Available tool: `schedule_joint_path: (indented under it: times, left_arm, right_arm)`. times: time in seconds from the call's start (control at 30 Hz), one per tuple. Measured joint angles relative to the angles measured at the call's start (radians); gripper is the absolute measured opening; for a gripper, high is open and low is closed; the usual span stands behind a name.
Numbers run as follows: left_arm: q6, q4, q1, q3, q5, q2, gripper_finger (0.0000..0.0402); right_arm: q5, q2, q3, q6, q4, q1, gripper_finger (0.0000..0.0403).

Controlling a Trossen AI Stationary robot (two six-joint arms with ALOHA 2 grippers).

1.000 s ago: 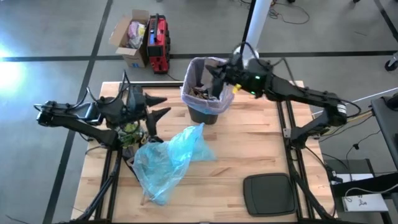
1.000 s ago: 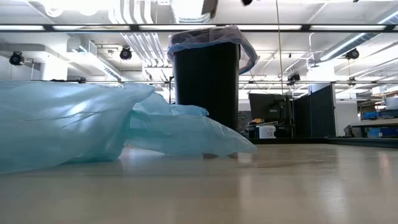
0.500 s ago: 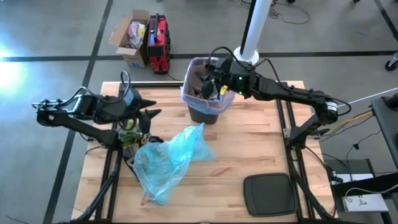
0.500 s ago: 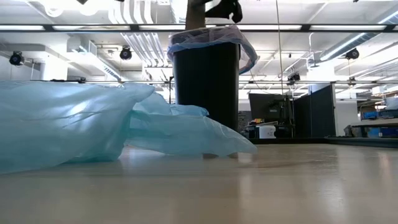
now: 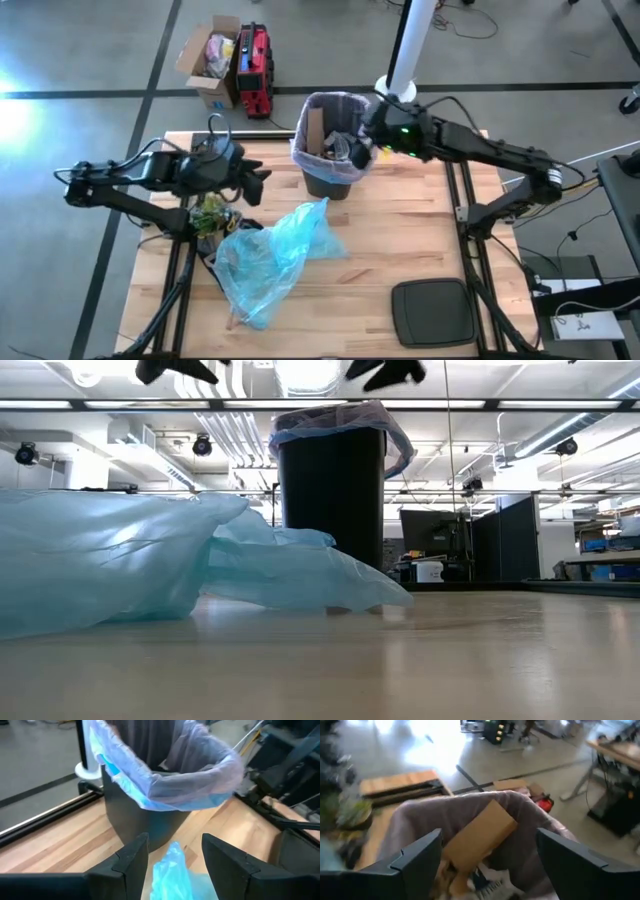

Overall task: Place trash/remove bag and relplace
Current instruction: Close the pink trash bag

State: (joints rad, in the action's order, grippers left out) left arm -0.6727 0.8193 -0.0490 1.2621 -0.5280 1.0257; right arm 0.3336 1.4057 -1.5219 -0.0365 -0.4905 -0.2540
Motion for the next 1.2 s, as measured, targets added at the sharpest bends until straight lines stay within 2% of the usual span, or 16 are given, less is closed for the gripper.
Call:
schedule_joint_path:
  times: [0.13,0.33,0.43,0.57,0.7,0.87,1.0,1.07,1.2]
  left_arm:
    - [-0.007,-0.017,0.077,-0.001,0.044,0.055,0.0167]
    - [0.003,-0.167,0.182,-0.001,0.138,0.135,0.0172]
    - [0.077,-0.185,0.220,0.022,0.152,0.172,0.0177]
    - [0.235,-0.173,0.243,0.063,0.147,0.183,0.0184]
    - [0.248,-0.194,0.281,0.096,0.148,0.161,0.0191]
    - [0.239,-0.188,0.303,0.099,0.154,0.143,0.0193]
    - [0.178,-0.170,0.306,0.099,0.187,0.134,0.0184]
    - [0.169,-0.167,0.304,0.098,0.206,0.133,0.0178]
    - [0.192,-0.176,0.305,0.098,0.246,0.134,0.0168]
  right_arm:
    - [0.000,-0.091,-0.001,-0.058,-0.176,0.025,0.0292]
    - [0.008,-0.205,0.017,0.039,-0.416,0.025,0.0272]
    - [0.007,-0.271,0.084,0.039,-0.439,0.038,0.0260]
    - [0.006,-0.387,0.265,0.005,-0.392,0.077,0.0245]
    - [0.013,-0.508,0.518,0.083,-0.211,0.079,0.0233]
    - [0.010,-0.568,0.871,0.222,0.256,0.076,0.0221]
    - [-0.161,-0.560,1.046,0.447,0.572,0.048,0.0211]
    - [-0.221,-0.561,1.109,0.540,0.651,0.020,0.0207]
    - [-0.381,-0.560,1.238,0.677,0.945,-0.085,0.0204]
